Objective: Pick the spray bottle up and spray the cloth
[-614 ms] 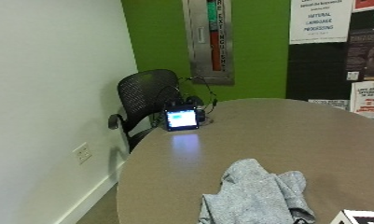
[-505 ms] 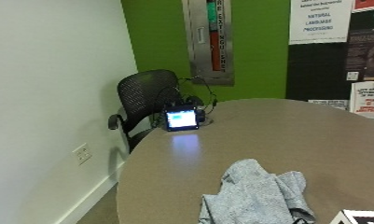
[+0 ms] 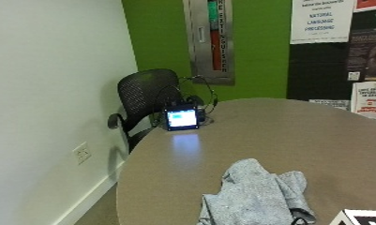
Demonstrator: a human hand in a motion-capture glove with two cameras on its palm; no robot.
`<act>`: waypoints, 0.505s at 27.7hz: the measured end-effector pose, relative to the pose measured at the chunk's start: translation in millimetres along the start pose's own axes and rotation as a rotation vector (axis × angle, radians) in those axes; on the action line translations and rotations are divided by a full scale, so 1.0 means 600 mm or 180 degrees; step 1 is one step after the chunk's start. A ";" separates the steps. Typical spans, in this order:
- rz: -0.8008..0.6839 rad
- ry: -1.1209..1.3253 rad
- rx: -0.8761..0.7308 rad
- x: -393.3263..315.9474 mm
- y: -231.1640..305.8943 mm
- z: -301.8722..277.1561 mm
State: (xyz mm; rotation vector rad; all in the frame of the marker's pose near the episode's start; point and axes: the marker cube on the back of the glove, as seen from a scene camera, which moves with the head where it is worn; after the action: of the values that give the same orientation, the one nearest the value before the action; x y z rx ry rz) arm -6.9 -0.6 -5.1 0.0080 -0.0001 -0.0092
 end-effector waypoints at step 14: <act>-0.0173 -0.0150 0.0032 -0.029 0.017 -0.017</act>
State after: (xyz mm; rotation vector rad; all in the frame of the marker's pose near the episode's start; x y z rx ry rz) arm -23.9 10.1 -15.1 0.0179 -0.0469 -0.0638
